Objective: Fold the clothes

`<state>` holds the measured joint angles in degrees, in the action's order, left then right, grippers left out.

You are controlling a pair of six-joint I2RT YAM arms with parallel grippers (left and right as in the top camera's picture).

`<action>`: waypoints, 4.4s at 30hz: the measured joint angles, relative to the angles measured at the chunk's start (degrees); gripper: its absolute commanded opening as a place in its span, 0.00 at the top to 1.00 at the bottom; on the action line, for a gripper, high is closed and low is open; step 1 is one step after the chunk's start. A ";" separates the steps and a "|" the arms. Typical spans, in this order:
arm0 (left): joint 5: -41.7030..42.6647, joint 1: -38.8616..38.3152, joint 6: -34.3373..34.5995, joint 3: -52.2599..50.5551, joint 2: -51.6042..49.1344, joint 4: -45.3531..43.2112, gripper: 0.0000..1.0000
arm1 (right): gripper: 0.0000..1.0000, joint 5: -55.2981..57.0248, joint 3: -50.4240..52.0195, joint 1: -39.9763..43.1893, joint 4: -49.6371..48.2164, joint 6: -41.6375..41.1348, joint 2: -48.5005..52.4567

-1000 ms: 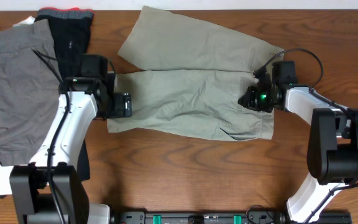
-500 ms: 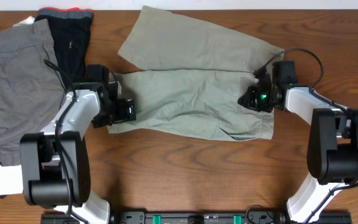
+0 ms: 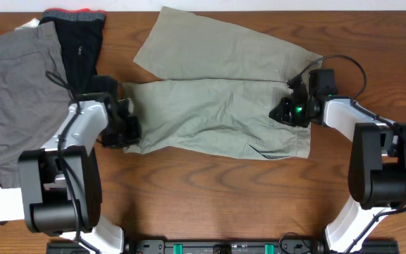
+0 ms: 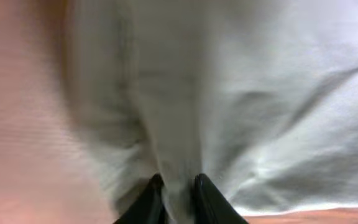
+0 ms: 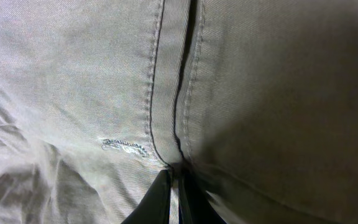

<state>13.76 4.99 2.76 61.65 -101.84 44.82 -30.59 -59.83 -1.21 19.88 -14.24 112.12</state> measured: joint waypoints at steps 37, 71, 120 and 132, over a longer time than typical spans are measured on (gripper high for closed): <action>8.61 5.86 -6.05 1.22 2.89 9.03 0.58 | 0.58 9.40 -21.55 0.17 43.32 7.85 3.48; 6.75 -0.90 -4.26 -1.97 2.89 5.64 0.41 | 0.37 21.46 8.68 -7.78 32.13 -19.74 -19.17; -13.79 -2.51 5.16 -8.90 7.23 -4.17 0.94 | 0.73 24.35 16.20 -8.02 5.92 -16.48 -20.22; -14.01 -2.51 5.18 -8.90 7.23 -4.35 0.94 | 0.37 25.29 14.95 -5.92 3.61 -6.71 -19.69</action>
<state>-0.25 2.48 7.94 52.75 -94.61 40.47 -5.30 -44.88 -7.14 23.49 -20.95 92.42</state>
